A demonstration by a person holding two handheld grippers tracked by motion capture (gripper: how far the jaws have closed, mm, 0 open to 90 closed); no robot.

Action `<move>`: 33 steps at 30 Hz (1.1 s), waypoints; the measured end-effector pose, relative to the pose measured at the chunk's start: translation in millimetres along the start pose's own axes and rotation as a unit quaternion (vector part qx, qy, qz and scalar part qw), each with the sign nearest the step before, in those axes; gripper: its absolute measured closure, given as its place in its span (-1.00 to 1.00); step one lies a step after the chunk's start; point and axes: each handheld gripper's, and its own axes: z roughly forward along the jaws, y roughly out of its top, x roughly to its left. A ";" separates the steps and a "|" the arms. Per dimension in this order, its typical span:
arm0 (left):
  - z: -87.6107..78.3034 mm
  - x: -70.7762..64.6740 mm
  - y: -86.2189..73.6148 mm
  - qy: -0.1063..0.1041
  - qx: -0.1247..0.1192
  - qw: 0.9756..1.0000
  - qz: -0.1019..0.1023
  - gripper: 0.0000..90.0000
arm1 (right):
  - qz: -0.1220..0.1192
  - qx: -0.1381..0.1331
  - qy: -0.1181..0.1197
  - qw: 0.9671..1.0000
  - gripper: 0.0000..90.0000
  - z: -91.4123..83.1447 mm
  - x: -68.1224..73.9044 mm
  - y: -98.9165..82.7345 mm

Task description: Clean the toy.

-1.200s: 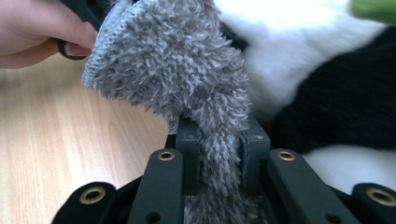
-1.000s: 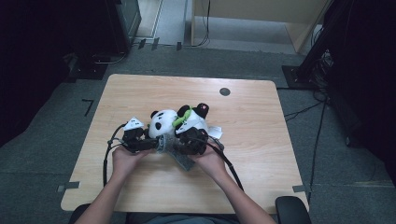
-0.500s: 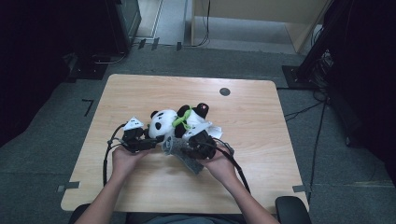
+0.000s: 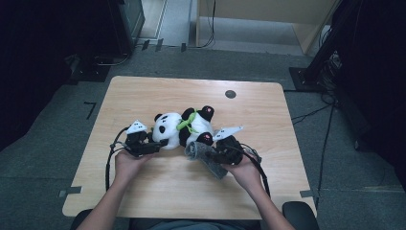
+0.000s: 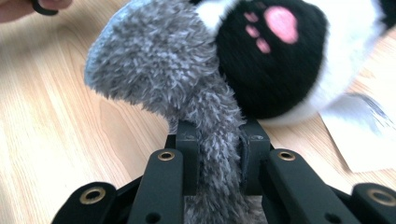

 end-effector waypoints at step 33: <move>0.1 -0.2 0.0 0.001 0.001 1.000 0.000 -0.18 | -0.037 0.009 0.053 0.998 0.68 79.4 47.7 52.7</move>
